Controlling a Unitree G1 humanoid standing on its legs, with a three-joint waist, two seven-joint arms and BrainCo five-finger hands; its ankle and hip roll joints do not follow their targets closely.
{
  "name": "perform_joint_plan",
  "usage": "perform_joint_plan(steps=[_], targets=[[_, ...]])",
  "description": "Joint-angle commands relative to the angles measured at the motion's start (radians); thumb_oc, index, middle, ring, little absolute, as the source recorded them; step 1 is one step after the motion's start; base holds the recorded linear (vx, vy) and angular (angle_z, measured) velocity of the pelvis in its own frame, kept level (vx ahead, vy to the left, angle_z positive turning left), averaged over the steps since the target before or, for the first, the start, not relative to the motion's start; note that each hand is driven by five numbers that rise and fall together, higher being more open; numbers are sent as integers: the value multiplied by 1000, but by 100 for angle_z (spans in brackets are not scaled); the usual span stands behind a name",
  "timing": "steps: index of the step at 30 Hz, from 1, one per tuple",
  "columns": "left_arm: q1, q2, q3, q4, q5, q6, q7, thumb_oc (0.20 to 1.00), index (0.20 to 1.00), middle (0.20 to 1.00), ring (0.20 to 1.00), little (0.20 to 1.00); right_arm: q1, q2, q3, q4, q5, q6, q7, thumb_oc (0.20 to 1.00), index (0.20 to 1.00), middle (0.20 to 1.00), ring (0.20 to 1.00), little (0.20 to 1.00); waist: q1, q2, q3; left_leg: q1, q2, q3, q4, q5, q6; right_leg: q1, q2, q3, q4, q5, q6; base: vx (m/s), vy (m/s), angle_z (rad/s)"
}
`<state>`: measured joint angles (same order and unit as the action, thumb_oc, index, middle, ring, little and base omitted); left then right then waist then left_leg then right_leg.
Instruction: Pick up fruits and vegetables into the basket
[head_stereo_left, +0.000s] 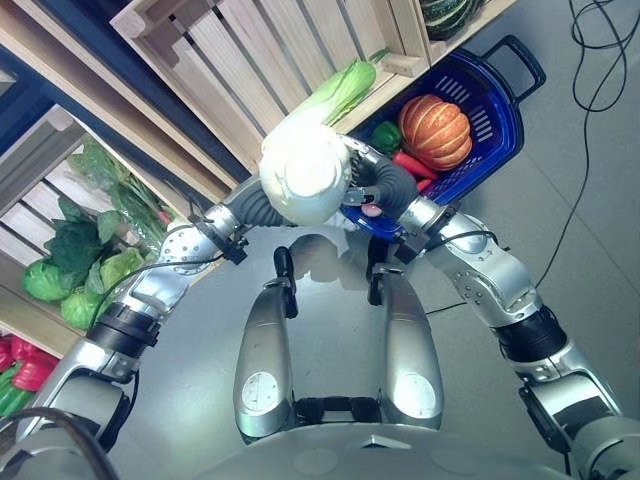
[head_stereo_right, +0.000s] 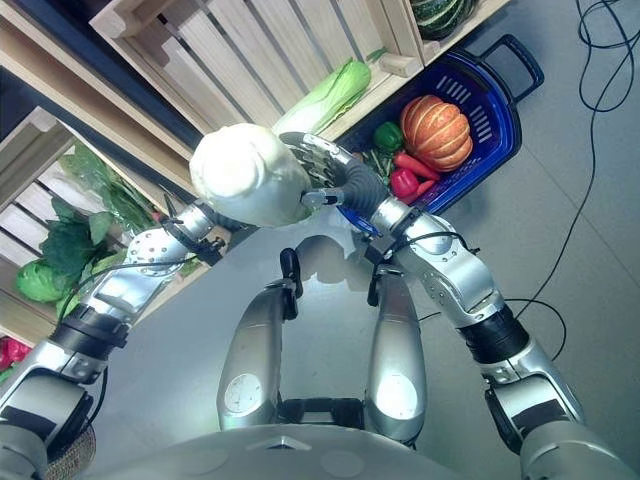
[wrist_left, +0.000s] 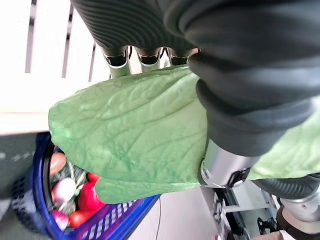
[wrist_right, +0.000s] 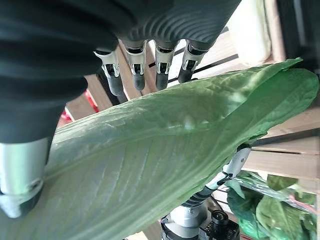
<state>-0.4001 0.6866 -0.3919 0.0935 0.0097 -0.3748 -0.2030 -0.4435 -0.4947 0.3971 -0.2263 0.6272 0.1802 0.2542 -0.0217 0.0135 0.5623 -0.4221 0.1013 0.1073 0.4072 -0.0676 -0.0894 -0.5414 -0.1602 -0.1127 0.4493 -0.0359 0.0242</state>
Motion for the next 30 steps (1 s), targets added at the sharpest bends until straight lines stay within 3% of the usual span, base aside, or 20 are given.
perform_joint_plan(steps=[1,7,18,30], targets=[[-77,-40,-81,-77,-26,13,-53,200,200,200,200,200,-67,68,167,-113,-15,-29,136,1000,1000,1000,1000,1000,-9,10,-42,-25,-51,45,-30,-1,72,42,8,-19,-40,-33,54,0,0,0],[-76,-33,-95,-42,-55,87,-81,200,200,200,200,200,-91,36,182,-118,-130,-70,143,1000,1000,1000,1000,1000,-12,8,-42,-17,-50,45,-34,-1,72,46,11,-14,-45,-30,54,0,0,0],[-38,-39,-82,26,-52,132,-71,200,200,200,200,200,-136,-28,102,-182,-229,-92,133,1000,1000,1000,1000,1000,-24,6,-42,0,-44,52,-33,-12,71,58,18,-4,-43,-39,50,0,1,0],[48,-61,-67,127,-51,147,-35,200,200,200,200,200,-133,-100,16,-261,-224,-23,167,1000,1000,1000,1000,1000,-42,9,-42,9,-36,63,-18,-22,68,57,23,9,-26,-49,43,0,4,-1]])
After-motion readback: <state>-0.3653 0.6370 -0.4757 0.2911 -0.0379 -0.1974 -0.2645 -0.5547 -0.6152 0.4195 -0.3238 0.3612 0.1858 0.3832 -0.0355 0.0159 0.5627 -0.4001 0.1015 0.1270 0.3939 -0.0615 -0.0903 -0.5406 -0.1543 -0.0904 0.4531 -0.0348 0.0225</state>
